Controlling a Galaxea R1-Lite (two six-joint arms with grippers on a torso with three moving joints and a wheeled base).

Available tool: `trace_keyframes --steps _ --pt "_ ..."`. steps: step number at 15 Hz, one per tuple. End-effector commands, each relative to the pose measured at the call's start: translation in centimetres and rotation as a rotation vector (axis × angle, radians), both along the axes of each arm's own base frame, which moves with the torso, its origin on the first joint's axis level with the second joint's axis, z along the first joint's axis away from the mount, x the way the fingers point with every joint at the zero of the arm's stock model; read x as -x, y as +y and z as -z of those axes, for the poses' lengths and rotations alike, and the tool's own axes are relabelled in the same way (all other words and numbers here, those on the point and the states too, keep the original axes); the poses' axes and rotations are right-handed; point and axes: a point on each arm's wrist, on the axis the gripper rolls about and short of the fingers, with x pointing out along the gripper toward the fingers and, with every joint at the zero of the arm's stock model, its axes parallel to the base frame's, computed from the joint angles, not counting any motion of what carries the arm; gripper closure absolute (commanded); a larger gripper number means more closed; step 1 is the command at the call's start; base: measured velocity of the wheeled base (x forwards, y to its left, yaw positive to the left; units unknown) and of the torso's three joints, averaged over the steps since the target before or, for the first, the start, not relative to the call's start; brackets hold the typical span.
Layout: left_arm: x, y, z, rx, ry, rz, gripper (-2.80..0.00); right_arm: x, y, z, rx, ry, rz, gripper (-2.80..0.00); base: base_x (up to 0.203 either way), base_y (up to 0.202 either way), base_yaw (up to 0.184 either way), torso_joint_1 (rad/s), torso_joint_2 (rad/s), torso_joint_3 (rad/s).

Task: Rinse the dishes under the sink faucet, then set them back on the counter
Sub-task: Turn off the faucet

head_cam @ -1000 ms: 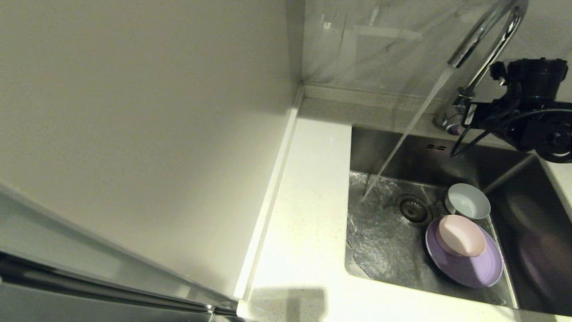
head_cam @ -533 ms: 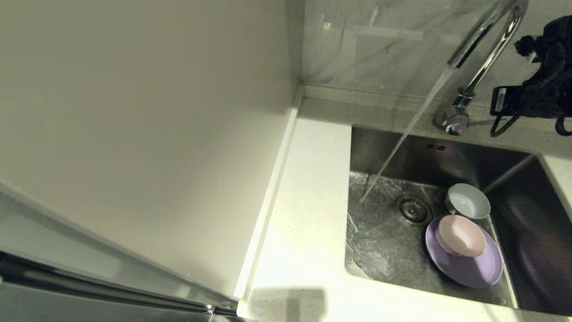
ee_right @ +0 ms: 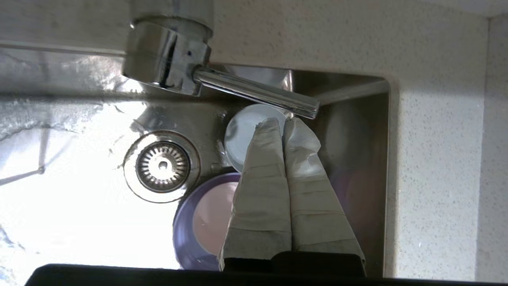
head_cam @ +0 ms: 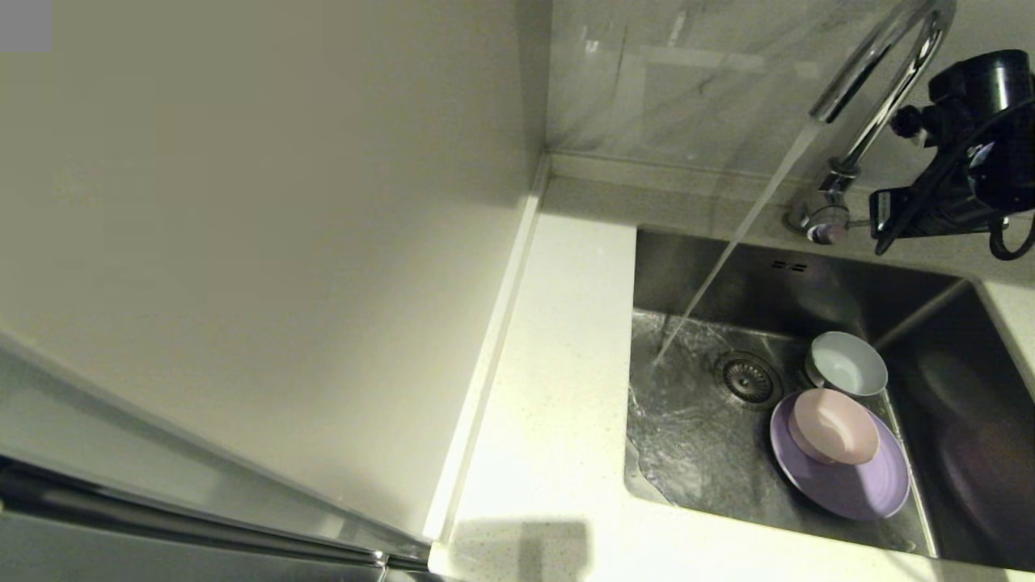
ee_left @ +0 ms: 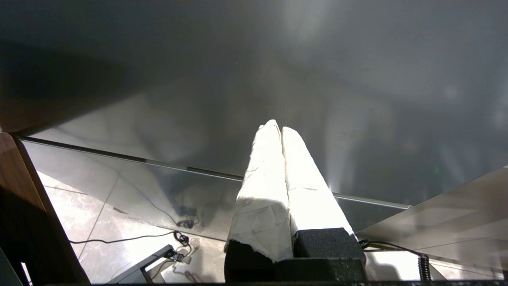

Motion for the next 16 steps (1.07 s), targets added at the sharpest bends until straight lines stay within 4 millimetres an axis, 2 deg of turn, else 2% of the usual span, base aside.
trace_keyframes --steps 1,9,14,16 --pt "0.0 0.0 0.1 0.000 0.003 -0.001 0.00 -0.5 -0.1 0.6 -0.001 0.017 0.003 0.00 0.000 0.000 0.000 0.000 0.00 0.000" --pt "0.0 0.0 0.1 0.000 0.004 0.000 0.00 -1.7 0.6 1.8 0.013 0.027 0.020 0.00 0.000 0.000 0.000 0.000 0.00 0.000" --pt "0.0 0.0 0.1 0.000 0.004 0.000 0.00 -4.4 0.6 1.6 0.021 -0.195 0.026 0.00 0.000 0.000 0.000 0.000 0.00 0.000" --pt "0.0 0.0 0.1 0.000 0.004 -0.002 0.00 -5.4 0.6 2.1 0.028 -0.265 0.037 0.00 0.000 0.000 0.000 0.000 0.00 0.000"
